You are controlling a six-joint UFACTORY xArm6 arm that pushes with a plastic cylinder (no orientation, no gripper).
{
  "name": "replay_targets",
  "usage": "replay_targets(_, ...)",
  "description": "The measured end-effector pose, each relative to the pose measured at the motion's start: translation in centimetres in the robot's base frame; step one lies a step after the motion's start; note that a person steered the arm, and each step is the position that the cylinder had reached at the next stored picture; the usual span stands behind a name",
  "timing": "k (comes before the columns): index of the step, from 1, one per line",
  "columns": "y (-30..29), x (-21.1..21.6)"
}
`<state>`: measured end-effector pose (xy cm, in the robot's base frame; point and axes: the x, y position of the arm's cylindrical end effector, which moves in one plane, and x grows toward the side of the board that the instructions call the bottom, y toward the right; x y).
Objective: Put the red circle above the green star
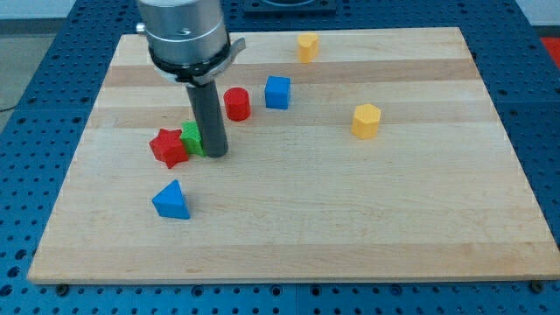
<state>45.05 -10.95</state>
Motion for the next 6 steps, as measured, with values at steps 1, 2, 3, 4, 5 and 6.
replay_targets(1, 0.2, 0.1)
replay_targets(2, 6.6, -1.0)
replay_targets(3, 8.6, -5.1)
replay_targets(4, 8.0, -8.2)
replay_targets(5, 6.6, -9.2)
replay_targets(6, 2.5, -9.2)
